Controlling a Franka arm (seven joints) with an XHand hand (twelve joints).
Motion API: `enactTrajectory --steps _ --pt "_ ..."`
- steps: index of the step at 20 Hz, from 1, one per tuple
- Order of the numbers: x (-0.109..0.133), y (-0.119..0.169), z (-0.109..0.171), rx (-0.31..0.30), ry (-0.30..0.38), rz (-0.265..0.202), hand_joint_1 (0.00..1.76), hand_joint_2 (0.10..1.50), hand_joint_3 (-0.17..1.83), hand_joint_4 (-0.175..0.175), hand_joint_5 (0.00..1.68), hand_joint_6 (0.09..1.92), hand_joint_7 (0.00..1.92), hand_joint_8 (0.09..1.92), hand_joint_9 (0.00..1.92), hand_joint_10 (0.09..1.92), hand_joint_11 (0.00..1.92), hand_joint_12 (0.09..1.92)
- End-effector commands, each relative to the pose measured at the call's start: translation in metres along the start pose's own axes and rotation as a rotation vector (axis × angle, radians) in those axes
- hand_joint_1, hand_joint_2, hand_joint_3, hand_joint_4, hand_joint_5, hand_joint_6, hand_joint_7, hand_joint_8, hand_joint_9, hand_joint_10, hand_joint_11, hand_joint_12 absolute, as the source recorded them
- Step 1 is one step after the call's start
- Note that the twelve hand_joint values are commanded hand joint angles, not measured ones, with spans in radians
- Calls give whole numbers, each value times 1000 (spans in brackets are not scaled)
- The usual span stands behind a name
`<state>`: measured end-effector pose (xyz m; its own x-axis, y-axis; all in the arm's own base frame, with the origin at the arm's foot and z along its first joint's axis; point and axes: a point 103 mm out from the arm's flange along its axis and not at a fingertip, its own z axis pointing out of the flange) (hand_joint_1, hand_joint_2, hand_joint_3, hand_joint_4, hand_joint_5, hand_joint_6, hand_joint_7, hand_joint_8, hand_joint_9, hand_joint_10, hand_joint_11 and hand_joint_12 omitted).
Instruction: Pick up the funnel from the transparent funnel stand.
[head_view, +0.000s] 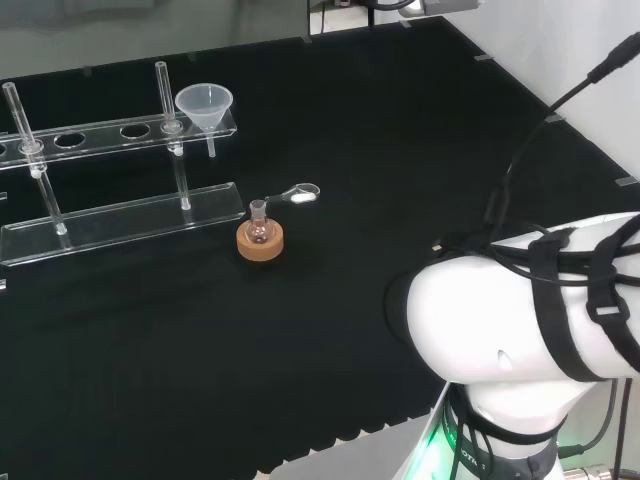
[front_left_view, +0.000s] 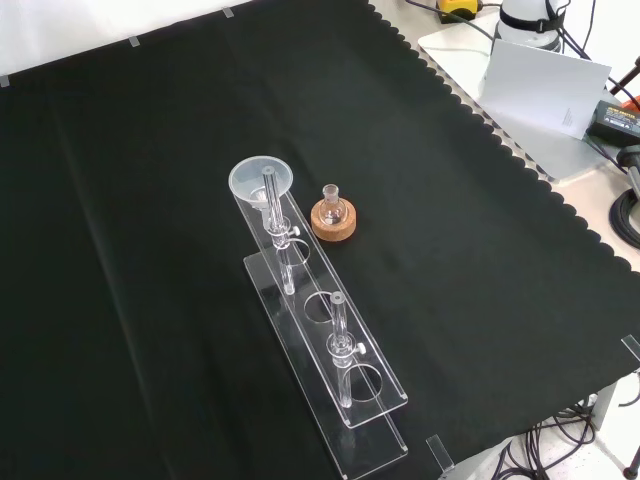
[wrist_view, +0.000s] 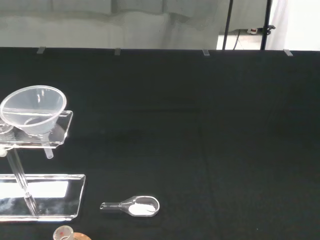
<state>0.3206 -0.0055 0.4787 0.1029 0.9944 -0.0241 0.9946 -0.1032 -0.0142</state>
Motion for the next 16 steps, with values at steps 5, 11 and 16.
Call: enactTrajectory --steps 5,11,16 --pt "-3 41 26 24 10 6 0 1189 388 -8 267 87 53 546 232 642 128 1352" --pt "9 102 49 52 4 -54 0 1176 373 -13 274 87 62 548 244 646 128 1353" --pt "28 135 59 77 -4 -80 6 1160 357 -17 272 87 64 548 247 650 124 1360"
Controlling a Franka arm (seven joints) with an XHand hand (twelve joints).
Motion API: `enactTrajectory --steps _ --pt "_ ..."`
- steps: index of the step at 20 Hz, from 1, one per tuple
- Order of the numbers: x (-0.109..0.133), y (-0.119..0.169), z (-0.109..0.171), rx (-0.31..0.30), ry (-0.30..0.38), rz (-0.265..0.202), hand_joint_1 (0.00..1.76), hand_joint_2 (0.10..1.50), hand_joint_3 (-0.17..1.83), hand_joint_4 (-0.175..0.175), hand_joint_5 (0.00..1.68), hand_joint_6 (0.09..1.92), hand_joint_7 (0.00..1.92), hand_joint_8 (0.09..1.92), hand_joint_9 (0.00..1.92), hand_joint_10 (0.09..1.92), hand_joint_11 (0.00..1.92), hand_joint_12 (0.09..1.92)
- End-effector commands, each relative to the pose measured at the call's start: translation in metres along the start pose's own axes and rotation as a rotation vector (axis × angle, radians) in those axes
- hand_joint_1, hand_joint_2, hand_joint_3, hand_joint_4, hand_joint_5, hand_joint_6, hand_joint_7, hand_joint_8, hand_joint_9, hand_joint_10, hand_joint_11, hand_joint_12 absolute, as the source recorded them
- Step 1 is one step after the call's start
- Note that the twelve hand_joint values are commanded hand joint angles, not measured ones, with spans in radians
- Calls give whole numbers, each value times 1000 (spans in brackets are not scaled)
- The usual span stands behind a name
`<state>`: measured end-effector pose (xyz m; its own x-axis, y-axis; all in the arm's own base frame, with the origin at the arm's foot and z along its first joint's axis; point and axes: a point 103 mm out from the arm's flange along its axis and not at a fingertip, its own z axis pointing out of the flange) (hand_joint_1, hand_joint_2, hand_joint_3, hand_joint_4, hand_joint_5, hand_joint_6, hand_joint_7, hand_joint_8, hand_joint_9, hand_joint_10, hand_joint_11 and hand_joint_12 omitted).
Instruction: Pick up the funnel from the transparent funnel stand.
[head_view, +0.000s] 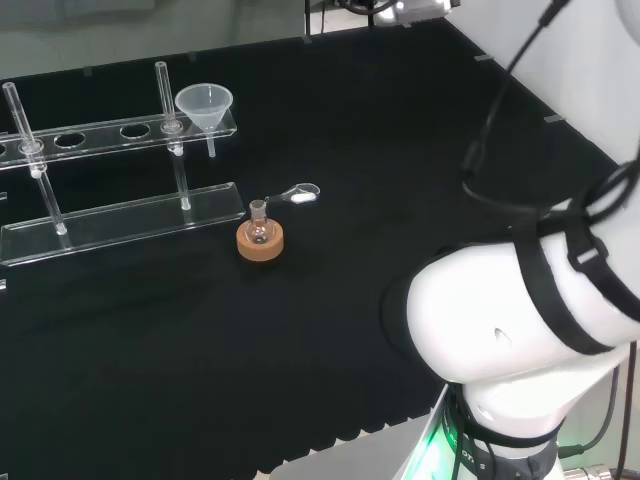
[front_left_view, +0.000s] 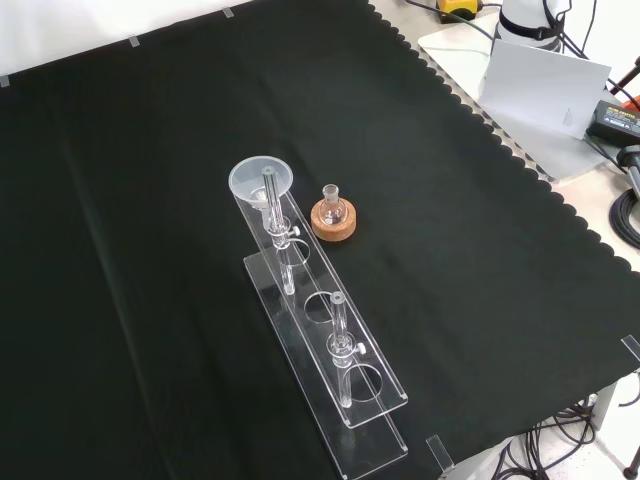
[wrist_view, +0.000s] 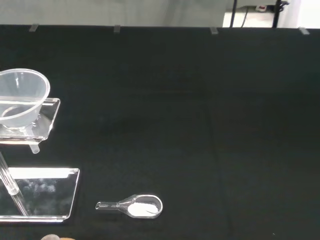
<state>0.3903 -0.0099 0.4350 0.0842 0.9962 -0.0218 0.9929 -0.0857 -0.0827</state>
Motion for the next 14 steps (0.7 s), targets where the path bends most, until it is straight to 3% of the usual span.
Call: enactTrajectory --steps 1,14 --pt "28 71 15 19 -9 -72 11 1157 353 -18 270 87 64 548 247 651 124 1362" --pt "96 101 61 126 -37 -158 160 1057 273 -33 240 87 83 627 285 717 126 1396"
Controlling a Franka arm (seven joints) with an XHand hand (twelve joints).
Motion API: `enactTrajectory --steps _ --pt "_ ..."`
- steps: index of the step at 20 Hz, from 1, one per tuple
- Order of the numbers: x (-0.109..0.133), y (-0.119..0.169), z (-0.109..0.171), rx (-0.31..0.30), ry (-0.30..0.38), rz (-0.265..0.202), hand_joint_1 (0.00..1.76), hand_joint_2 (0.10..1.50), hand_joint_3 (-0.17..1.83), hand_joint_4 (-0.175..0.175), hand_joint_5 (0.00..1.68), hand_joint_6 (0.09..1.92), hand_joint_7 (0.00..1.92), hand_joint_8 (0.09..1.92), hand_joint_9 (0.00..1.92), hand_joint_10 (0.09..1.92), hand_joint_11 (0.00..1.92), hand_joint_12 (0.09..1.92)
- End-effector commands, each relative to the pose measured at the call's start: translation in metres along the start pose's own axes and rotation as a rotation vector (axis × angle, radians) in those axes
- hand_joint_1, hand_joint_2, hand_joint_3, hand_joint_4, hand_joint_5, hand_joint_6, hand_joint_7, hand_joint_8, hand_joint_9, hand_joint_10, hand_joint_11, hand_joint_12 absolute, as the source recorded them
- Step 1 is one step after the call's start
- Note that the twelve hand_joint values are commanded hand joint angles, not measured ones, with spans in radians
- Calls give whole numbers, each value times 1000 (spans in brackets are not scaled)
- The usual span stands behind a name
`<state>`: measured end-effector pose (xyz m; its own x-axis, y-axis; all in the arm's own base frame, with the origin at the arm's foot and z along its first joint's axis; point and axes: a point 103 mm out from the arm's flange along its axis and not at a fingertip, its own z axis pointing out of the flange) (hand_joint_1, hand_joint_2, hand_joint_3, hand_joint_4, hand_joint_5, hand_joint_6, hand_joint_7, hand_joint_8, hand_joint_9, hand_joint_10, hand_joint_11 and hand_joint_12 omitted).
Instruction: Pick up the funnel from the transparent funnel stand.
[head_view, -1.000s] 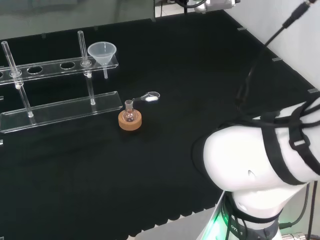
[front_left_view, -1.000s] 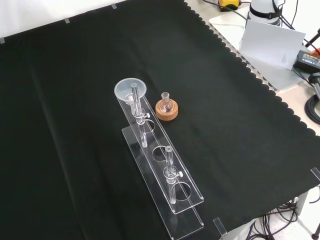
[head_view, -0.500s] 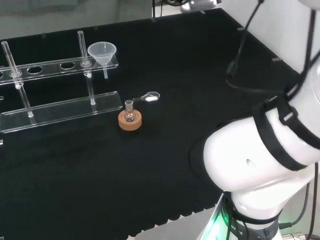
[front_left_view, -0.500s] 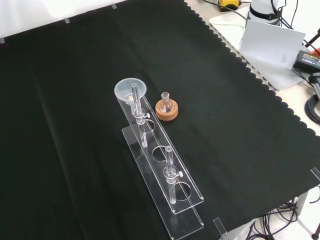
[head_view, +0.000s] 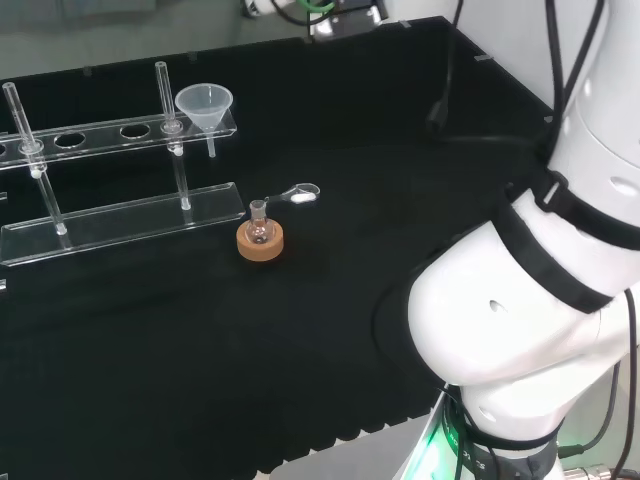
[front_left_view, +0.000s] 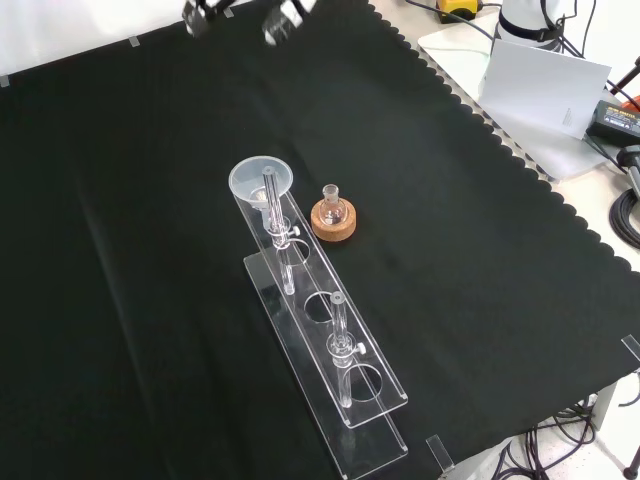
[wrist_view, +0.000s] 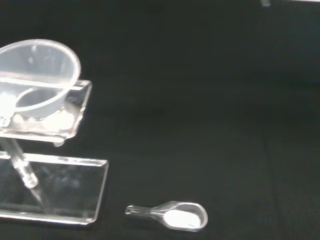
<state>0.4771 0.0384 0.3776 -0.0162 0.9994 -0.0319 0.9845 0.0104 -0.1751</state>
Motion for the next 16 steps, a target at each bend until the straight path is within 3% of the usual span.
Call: enactTrajectory --steps 1,5,8,16 --pt "41 21 12 40 -8 -68 169 1053 271 -34 239 87 82 629 285 718 127 1397" --pt "57 34 24 92 -14 -107 355 975 238 -37 203 87 51 658 267 738 133 1400" --pt "62 43 32 128 -5 -132 392 945 234 -35 171 87 8 661 235 763 132 1413" --pt "75 56 45 230 -1 -141 405 866 217 -33 30 87 0 327 136 817 224 1470"
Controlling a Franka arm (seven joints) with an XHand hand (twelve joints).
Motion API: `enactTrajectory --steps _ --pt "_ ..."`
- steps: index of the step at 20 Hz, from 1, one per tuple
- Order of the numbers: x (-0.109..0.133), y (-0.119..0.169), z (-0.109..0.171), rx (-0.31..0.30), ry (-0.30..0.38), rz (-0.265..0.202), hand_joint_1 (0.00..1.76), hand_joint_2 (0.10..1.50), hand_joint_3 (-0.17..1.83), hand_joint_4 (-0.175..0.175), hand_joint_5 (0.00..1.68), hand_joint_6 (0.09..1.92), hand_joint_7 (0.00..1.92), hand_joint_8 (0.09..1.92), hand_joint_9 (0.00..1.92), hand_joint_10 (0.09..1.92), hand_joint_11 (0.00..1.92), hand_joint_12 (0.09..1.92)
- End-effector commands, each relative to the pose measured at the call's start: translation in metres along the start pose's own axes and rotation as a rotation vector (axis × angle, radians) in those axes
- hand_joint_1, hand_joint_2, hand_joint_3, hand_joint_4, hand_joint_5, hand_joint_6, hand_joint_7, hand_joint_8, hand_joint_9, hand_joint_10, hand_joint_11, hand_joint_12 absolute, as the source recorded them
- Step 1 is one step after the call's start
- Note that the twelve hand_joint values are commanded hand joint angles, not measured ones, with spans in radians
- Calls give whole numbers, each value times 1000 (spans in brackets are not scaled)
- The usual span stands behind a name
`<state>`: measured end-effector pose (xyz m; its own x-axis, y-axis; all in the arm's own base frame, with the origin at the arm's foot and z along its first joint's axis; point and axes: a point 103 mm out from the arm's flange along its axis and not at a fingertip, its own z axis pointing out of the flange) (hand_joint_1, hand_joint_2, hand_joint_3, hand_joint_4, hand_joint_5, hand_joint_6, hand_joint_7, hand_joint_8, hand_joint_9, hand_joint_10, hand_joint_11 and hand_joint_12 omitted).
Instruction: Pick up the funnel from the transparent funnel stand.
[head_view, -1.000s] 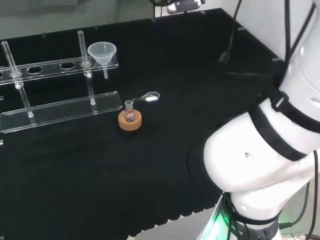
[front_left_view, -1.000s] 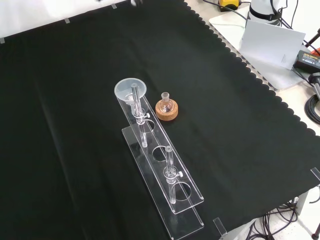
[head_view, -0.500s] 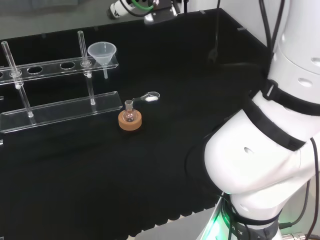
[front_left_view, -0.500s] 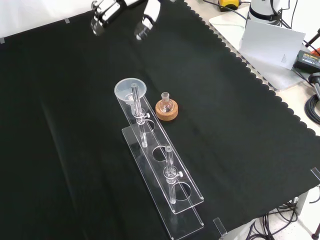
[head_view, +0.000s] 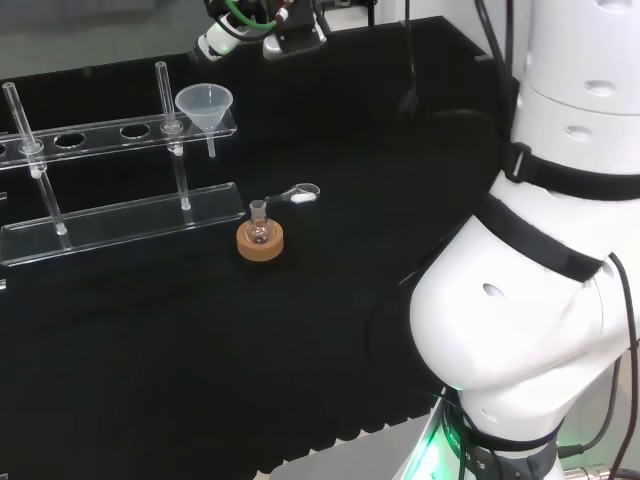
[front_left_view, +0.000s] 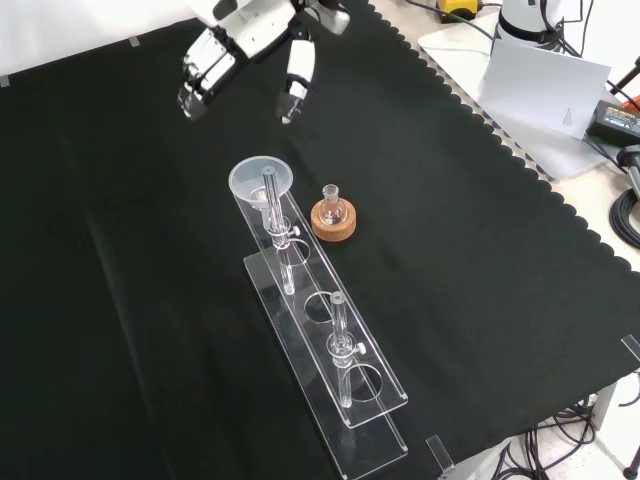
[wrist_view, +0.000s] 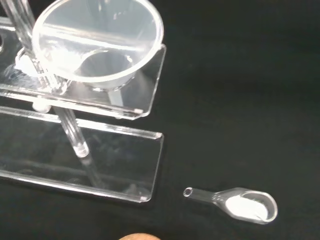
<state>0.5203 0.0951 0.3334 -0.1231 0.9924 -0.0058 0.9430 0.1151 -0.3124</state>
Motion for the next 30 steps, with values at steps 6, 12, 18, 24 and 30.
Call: enactTrajectory --steps 6,12,18,24,30 --pt "31 12 10 154 -47 -32 502 784 179 -46 0 87 0 122 70 877 318 1484" --pt "42 15 10 188 -117 -30 618 750 163 -51 0 87 0 87 0 878 330 1481" --pt "55 20 16 207 -168 -40 685 736 161 -54 0 87 0 87 0 886 321 1485" --pt "56 28 23 235 -183 -36 755 726 163 -55 0 87 0 87 0 900 315 1486" --pt "53 36 33 254 -178 -40 778 723 168 -56 0 87 0 87 0 902 311 1485"
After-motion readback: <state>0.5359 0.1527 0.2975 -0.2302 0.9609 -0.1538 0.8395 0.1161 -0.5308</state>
